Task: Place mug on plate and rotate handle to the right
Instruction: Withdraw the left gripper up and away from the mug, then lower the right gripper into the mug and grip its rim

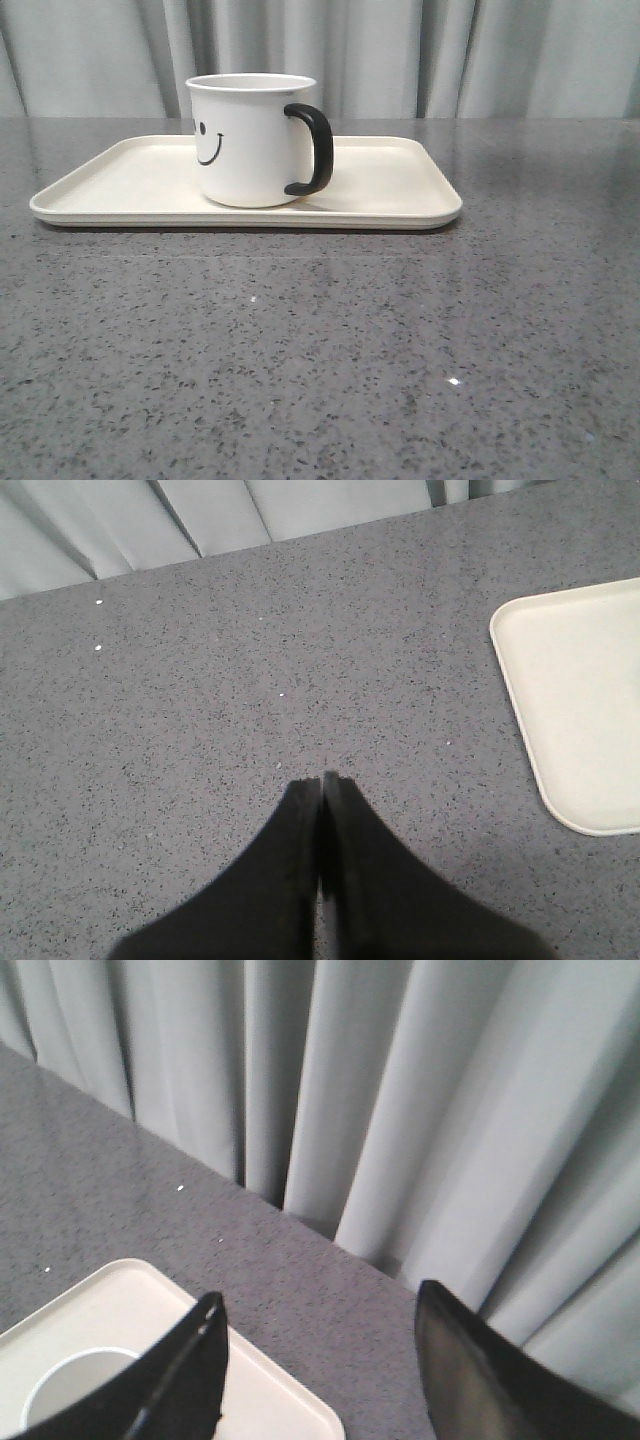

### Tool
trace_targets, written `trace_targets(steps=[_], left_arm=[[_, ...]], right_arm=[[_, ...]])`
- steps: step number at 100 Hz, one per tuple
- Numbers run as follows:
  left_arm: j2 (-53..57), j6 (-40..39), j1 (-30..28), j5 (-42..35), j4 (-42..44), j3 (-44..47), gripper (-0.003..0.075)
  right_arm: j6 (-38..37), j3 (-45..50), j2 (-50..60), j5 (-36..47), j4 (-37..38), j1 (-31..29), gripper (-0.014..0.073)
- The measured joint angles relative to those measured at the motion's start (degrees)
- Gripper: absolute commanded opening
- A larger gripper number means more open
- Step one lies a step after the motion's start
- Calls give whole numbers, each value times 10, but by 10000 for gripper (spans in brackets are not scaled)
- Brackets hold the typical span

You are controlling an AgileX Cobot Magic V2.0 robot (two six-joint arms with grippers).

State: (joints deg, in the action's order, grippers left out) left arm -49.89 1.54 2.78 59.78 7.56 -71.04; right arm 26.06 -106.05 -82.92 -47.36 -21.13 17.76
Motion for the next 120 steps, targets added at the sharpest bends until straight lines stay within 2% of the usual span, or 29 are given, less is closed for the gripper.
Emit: trace_targets(steps=[53, 91, 120], left_arm=[[0, 0, 0, 6, 0, 43, -20], [0, 0, 0, 7, 0, 52, -20], [0, 0, 0, 7, 0, 52, -20]], right_arm=[[1, -3, -144, -24, 4, 95, 424], [1, -3, -203, -73, 4, 102, 424], [2, -3, -235, -75, 0, 102, 424]])
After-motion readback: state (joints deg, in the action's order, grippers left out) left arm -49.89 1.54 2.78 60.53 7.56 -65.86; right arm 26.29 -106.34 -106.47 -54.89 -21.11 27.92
